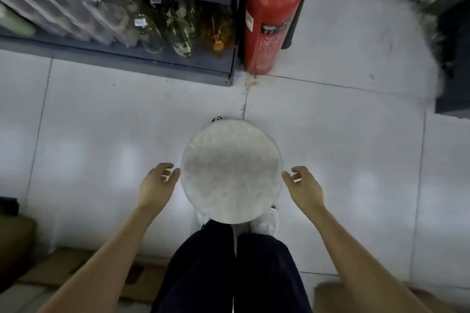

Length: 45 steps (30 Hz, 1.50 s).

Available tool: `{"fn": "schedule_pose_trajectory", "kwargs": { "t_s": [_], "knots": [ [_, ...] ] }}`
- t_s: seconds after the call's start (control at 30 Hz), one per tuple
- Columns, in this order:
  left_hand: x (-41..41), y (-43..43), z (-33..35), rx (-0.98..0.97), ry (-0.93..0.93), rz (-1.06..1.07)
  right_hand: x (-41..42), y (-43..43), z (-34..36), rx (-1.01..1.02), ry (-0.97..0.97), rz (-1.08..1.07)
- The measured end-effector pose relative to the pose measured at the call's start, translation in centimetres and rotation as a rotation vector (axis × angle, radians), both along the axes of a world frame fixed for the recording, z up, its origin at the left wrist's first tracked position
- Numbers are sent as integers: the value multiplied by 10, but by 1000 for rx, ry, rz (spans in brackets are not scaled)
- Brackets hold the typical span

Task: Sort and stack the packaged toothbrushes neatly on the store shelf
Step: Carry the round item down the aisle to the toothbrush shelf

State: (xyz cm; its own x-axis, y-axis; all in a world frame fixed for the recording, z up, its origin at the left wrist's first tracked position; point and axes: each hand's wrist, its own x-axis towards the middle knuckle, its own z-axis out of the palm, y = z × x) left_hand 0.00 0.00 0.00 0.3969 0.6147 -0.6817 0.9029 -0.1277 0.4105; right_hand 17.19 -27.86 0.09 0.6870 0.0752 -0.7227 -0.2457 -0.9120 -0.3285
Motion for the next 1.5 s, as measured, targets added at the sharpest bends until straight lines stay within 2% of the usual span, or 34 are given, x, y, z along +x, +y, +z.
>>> {"fn": "schedule_pose_trajectory", "kwargs": {
  "t_s": [0.13, 0.2, 0.3, 0.5, 0.6, 0.73, 1.03, 1.23, 1.4, 1.5],
  "knots": [
    [6, -14, -68, -107, 69, 119, 5, 6, -66, 41, 79, -118],
    [7, -25, -96, -157, 35, 236, 6, 7, -96, 88, 145, -164],
    [7, -39, -124, -172, -70, 404, 7, 6, -128, 271, 268, -350],
    [0, -47, -115, -180, -177, 548, 3, 2, -121, 454, 287, -520],
    [-7, -48, -79, -224, -205, 588, 1, 3, -80, 453, 297, -510],
    [-21, -41, 0, -235, -208, 576, 1, 11, 9, 438, 302, -455],
    [-64, 6, 251, -212, -210, 578, 13, 97, 273, 455, 258, -71],
    [-107, 68, 362, -18, -220, 631, 5, 210, 386, 518, 172, 223],
    [-148, 152, 427, 224, -267, 759, -21, 338, 439, 560, 105, 418],
    [-177, 216, 456, 368, -231, 784, -46, 428, 466, 607, 134, 503]
  ]
}}
